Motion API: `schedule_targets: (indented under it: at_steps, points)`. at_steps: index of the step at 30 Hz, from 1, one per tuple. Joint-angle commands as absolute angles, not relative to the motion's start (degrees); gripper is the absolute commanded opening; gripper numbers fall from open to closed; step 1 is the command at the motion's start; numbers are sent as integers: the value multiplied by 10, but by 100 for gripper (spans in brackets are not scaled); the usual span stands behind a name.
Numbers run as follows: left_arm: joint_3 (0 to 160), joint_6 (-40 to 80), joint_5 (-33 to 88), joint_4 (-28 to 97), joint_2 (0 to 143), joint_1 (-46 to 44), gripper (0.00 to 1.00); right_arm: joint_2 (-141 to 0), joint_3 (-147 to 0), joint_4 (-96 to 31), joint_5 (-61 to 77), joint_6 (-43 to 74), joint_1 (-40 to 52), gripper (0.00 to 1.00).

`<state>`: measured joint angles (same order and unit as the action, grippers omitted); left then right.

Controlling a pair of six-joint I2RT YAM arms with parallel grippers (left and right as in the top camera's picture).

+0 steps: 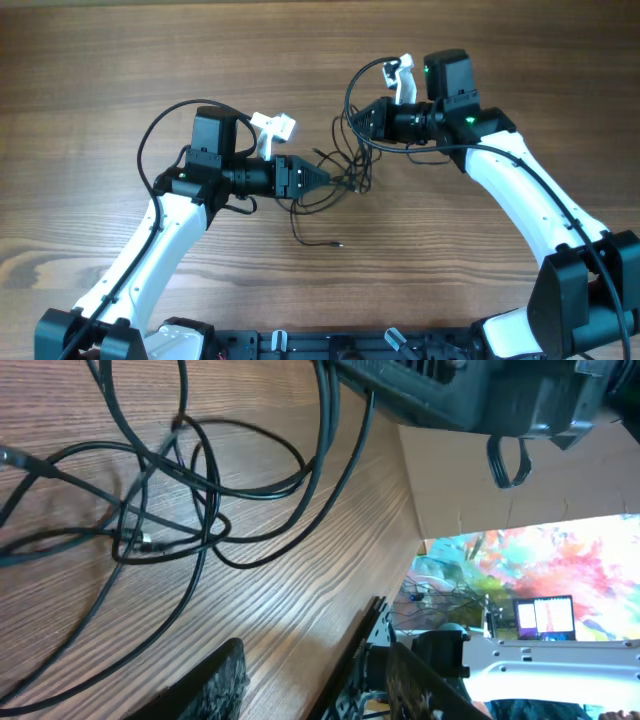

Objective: Untangle cables

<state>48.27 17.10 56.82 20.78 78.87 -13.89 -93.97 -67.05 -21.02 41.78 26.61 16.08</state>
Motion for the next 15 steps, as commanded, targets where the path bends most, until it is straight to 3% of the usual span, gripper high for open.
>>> schedule_targets:
  at_steps: [1, 4, 8, 12, 15]
  points:
    - [486, 172, 520, 223, 792, -142, 47, -938, -684, -180, 503, 240, 163, 4]
    - [486, 172, 453, 252, 792, -142, 47, -909, -700, -181, 486, 225, 163, 4]
    - [486, 189, 393, 260, 792, -142, 50, -861, -730, -301, 365, 124, 177, 5]
    - [486, 207, 396, 234, 792, -142, 58, -841, -748, -405, 315, 18, 238, 5]
    - [486, 206, 416, 219, 792, -151, 59, -833, -748, -405, 316, 16, 283, 5]
